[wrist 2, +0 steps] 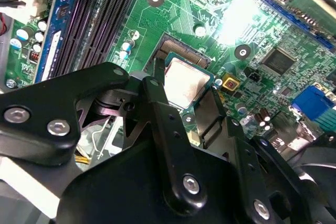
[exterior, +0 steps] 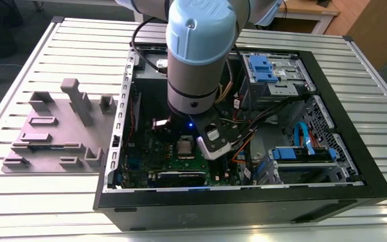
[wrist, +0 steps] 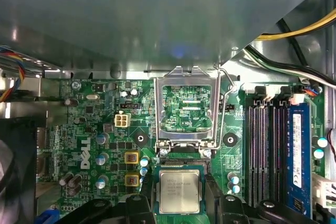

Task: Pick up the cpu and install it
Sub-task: 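Place the cpu into insertion slot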

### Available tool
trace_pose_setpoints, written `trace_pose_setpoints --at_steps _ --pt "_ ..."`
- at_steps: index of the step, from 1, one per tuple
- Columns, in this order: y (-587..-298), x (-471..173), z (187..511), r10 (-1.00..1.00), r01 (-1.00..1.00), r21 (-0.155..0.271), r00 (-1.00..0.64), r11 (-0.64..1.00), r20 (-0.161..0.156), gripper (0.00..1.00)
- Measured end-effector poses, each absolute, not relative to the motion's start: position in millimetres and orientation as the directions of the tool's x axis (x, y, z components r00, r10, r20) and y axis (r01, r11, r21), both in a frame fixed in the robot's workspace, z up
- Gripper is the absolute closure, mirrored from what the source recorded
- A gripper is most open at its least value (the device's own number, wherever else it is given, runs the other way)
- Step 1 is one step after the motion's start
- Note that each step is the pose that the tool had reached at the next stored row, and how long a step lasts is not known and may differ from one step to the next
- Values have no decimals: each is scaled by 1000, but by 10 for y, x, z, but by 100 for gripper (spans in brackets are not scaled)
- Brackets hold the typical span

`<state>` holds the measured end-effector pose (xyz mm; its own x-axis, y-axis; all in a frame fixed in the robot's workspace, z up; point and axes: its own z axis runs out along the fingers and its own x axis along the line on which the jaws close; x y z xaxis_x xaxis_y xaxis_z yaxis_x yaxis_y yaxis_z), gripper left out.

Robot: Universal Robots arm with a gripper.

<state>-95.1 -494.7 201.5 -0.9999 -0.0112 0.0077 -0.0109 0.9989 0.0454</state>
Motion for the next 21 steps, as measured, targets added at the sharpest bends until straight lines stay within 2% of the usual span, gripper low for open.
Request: trace_pose_setpoints --at_steps 21 --pt "-4949 -950 1951 -12 -12 45 -1000 999 3 53"
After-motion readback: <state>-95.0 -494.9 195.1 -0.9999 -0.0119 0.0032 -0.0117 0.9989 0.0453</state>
